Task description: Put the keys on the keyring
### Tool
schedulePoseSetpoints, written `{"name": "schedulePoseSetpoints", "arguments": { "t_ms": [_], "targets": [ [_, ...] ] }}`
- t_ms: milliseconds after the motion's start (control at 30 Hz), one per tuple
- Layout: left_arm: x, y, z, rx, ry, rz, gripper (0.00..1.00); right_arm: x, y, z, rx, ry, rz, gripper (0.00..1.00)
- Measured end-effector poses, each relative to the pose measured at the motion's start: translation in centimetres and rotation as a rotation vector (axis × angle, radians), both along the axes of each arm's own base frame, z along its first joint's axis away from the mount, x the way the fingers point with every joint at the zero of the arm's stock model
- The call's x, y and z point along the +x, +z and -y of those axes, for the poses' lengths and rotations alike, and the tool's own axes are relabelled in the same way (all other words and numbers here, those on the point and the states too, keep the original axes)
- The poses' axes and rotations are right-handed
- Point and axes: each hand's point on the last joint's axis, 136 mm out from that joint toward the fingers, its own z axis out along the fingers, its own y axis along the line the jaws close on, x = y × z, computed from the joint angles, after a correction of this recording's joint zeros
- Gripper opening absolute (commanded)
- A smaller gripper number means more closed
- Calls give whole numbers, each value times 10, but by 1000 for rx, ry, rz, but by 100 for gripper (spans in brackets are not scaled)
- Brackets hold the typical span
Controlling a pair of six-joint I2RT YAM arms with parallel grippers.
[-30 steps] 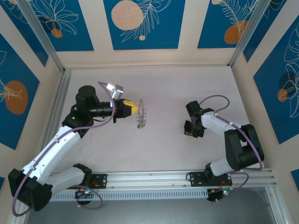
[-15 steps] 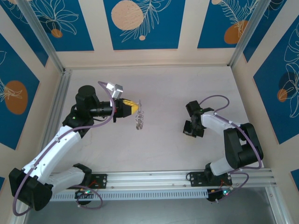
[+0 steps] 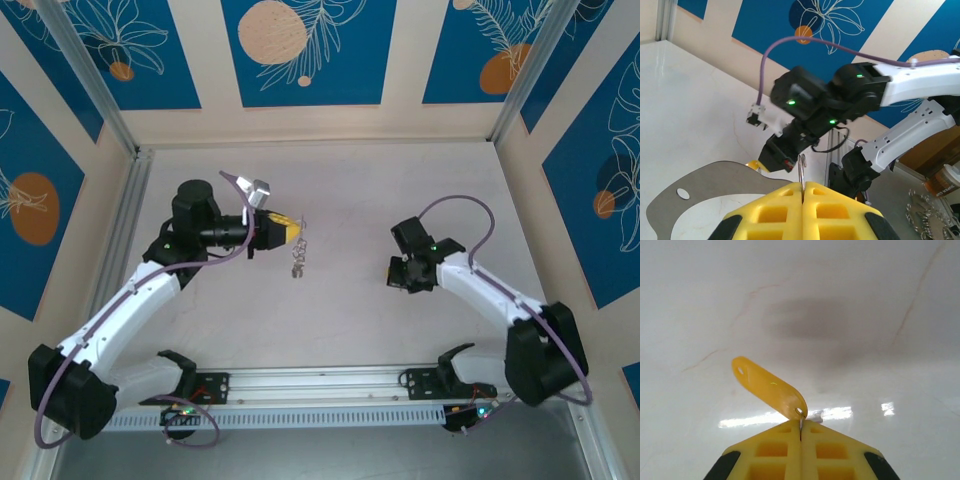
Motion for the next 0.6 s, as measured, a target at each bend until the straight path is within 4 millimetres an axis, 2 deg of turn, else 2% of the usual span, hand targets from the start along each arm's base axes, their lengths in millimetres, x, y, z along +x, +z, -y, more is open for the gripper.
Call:
{"name": "schedulePoseSetpoints", "arguments": {
  "t_ms": [167, 267, 433, 533, 600],
  "targets": [
    [4, -7, 3, 17, -13, -22, 0, -16, 55, -35, 57, 248, 224, 0],
    [4, -5, 4, 29, -23, 1, 0, -29, 96, -58, 129, 423, 381, 0],
    [-8, 9, 10, 50, -72, 105, 0, -57, 169, -103, 261, 738, 584, 0],
    [-18, 15, 15, 70, -105, 170, 0, -73, 204, -129, 335, 901, 634, 0],
    [-24, 18, 18, 87, -123, 212, 0, -82, 220, -144, 377, 990, 647, 0]
  ]
}}
